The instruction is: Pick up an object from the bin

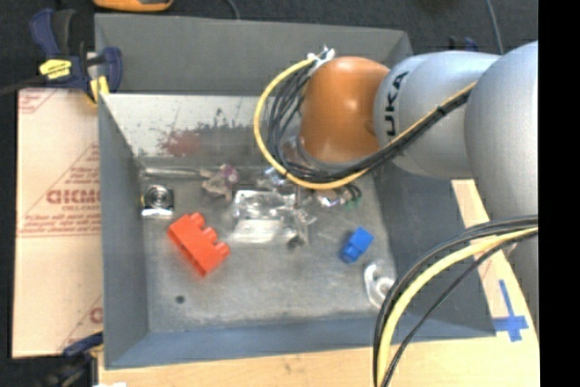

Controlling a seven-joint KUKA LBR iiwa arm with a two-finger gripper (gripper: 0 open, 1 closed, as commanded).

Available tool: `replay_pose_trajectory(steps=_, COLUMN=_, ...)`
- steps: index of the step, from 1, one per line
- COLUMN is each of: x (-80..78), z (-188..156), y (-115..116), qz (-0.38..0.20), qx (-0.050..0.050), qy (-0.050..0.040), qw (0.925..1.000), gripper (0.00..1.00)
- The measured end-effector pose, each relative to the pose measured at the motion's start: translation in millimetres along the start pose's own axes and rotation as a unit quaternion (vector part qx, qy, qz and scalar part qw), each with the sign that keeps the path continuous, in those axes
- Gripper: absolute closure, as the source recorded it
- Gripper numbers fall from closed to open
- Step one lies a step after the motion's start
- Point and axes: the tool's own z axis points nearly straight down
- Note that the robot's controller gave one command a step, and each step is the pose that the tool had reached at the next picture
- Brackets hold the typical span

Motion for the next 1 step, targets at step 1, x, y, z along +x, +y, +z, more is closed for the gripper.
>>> replay_pose_trajectory(steps=1, x=-0.6, z=-0.5, y=0.2, qz=0.001, qx=-0.001, qy=-0.0009, qw=1.0, gripper=1.0)
